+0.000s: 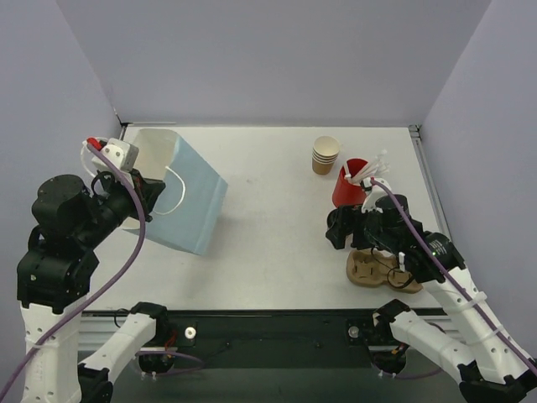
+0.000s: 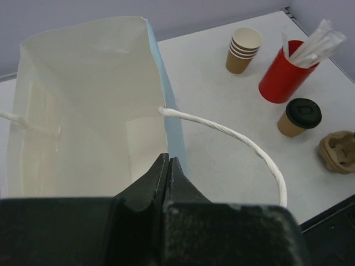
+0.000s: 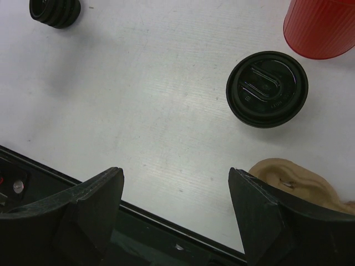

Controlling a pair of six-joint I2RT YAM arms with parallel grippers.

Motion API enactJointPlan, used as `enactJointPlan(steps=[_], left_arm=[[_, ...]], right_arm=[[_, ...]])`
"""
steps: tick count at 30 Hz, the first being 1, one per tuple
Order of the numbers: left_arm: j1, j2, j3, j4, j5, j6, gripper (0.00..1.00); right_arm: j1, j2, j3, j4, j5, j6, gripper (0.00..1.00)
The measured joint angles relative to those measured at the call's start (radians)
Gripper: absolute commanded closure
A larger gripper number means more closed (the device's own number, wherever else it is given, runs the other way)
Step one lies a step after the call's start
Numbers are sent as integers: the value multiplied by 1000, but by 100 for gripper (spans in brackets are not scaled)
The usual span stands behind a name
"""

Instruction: Pack the takeout coffee

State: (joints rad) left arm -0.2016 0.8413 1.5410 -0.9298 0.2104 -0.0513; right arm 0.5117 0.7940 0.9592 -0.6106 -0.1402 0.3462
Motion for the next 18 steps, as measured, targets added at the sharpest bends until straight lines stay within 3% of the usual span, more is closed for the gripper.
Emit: enactJointPlan(steps=[9,13,18], left_arm=[[-75,15,-93,113,208,62,100],[-209,69,-111,134,179,90,100],[-481,168,-115,158,35,153,100]], right_arm=[[0,-38,0,-2,39,12,22],[0,-73,0,-10,75,26,22],[0,-116,0,-17,117,39,22]])
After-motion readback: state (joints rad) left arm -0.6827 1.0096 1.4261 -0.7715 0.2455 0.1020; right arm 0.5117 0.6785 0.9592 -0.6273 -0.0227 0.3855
